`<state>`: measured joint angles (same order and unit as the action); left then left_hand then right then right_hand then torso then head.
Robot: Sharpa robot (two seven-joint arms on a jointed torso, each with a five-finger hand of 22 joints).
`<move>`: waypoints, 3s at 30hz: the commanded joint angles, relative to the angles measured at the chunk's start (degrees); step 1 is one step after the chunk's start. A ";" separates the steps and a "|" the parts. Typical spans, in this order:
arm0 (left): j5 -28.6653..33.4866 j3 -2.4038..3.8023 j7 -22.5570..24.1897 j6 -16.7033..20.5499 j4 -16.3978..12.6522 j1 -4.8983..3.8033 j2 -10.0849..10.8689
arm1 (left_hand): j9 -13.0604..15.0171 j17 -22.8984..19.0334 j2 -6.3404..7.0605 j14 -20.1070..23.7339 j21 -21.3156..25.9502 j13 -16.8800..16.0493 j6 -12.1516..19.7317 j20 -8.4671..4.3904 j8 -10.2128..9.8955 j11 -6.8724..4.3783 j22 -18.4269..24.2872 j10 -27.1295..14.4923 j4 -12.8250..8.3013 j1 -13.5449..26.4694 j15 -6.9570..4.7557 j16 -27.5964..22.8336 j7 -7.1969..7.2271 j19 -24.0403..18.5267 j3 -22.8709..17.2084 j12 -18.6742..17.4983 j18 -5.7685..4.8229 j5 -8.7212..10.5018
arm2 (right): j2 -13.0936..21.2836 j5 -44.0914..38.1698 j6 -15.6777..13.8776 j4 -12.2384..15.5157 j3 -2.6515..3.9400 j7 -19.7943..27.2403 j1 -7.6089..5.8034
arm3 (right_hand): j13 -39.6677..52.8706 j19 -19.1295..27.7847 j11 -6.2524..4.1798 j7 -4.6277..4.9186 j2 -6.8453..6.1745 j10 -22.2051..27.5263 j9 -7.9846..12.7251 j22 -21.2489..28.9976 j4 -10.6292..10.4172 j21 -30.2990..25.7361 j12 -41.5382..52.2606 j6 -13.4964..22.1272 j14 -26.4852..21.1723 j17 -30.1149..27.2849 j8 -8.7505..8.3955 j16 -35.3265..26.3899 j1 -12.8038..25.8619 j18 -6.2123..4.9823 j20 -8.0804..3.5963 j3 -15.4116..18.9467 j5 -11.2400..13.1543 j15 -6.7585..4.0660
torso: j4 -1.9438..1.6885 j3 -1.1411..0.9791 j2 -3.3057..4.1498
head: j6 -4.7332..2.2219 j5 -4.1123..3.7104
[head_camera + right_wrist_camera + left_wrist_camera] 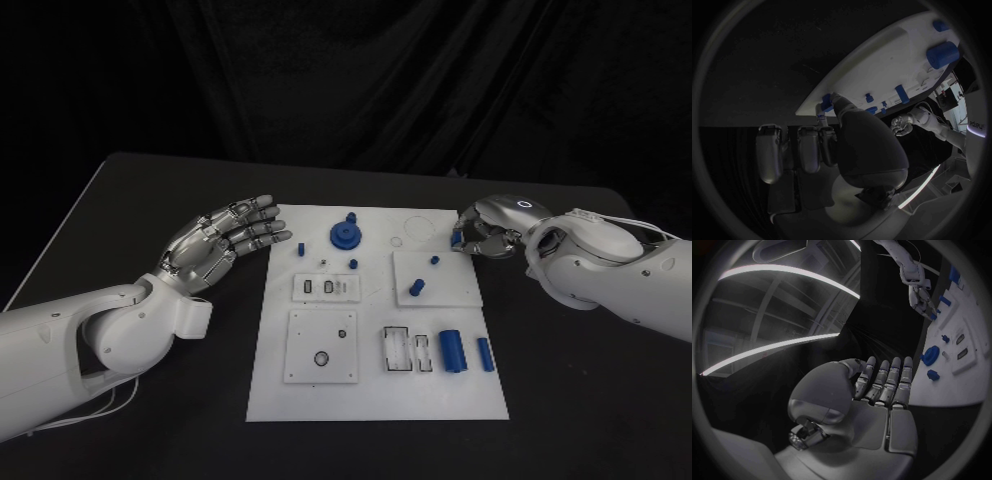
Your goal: Assemble the parts on the task board
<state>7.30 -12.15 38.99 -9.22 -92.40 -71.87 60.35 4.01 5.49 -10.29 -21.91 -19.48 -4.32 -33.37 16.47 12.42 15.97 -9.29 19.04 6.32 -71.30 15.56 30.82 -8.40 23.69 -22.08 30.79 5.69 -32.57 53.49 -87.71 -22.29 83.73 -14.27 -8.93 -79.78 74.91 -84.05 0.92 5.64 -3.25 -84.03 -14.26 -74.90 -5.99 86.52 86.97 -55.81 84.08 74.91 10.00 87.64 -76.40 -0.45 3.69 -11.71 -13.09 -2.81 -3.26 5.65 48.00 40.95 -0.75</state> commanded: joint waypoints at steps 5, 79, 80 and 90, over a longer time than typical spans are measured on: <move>0.08 0.04 1.55 -1.09 0.05 0.23 -0.16 | 0.03 -0.09 -0.02 0.28 0.34 0.05 0.00 -0.02 0.39 0.37 0.08 0.14 0.08 0.75 0.03 0.40 -0.42 -0.44 -0.39 0.25 -0.83 -0.14 | -0.04 -0.37 -2.76 -0.06 0.02 0.83 0.22 | 10.18 -3.20 -0.50 -0.44 0.24 -1.55 -1.33 -12.00 0.43 -0.29 -0.18 -1.38 4.98 11.03 1.04 -0.29 -0.79 -0.91 -0.53 -0.16 -0.74 -0.45 | -0.03 0.00 0.02 | 0.04 -0.03; 0.08 0.04 0.41 -1.07 0.11 0.42 -0.43 | 0.08 -0.14 0.04 0.28 0.30 0.03 -0.29 -0.02 0.57 0.35 0.07 0.28 0.08 0.96 0.02 0.59 -0.43 -0.43 -0.66 0.37 -0.81 -0.14 | -15.14 -10.68 4.94 9.83 0.26 -5.52 2.71 | 10.34 -2.87 0.35 0.56 -1.13 -1.76 -9.27 -11.52 0.98 -1.55 -0.04 4.01 4.61 8.69 -1.22 -1.74 3.61 -1.22 -0.26 0.61 3.74 0.08 | -0.01 0.09 0.00 | 2.74 2.68; 0.08 0.04 0.39 -1.09 0.13 0.42 -0.44 | 0.08 -0.14 0.04 0.28 0.30 0.03 -0.29 -0.02 0.57 0.35 0.07 0.28 0.08 0.96 0.02 0.59 -0.43 -0.43 -0.66 0.37 -0.81 -0.14 | -15.16 -10.68 4.99 9.80 0.26 -5.42 2.72 | 10.16 -2.81 0.24 0.68 -1.29 -1.59 -9.06 -11.46 0.82 -1.67 -0.16 4.86 4.59 8.62 -1.80 -1.78 3.81 -1.26 -0.23 0.98 4.86 0.03 | -0.01 0.09 -0.02 | 2.77 2.63; 0.08 0.04 0.27 -1.20 0.33 0.44 -0.52 | 0.07 -0.15 0.06 0.30 0.29 0.03 -0.24 -0.02 0.57 0.34 0.07 0.29 0.07 1.00 0.02 0.62 -0.43 -0.44 -0.72 0.38 -0.81 -0.13 | -15.14 -10.68 4.00 9.69 0.27 -4.34 2.72 | 9.61 -2.69 0.03 0.93 -1.83 -1.05 -7.72 -11.35 0.24 -2.01 -0.53 9.07 4.51 8.25 -4.51 -1.98 3.93 -1.34 -0.35 2.78 8.19 -0.16 | -0.02 0.04 -0.02 | 2.94 2.58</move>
<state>7.30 -12.15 38.82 -9.53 -92.04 -71.53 59.93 4.01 5.44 -10.28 -21.91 -19.48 -4.32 -33.57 16.47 12.64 16.12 -9.29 19.18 6.32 -70.86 15.56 31.05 -8.60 23.69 -22.40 30.78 5.69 -32.57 38.30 -97.98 -18.83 93.53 -13.85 -12.91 -77.34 74.92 -83.95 0.74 6.56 -4.73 -84.03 -22.08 -74.91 -5.83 84.86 86.70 -47.04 84.02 74.91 5.69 85.86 -72.73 -1.40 3.18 -9.32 -5.06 -3.05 -3.27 5.70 47.98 43.88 1.83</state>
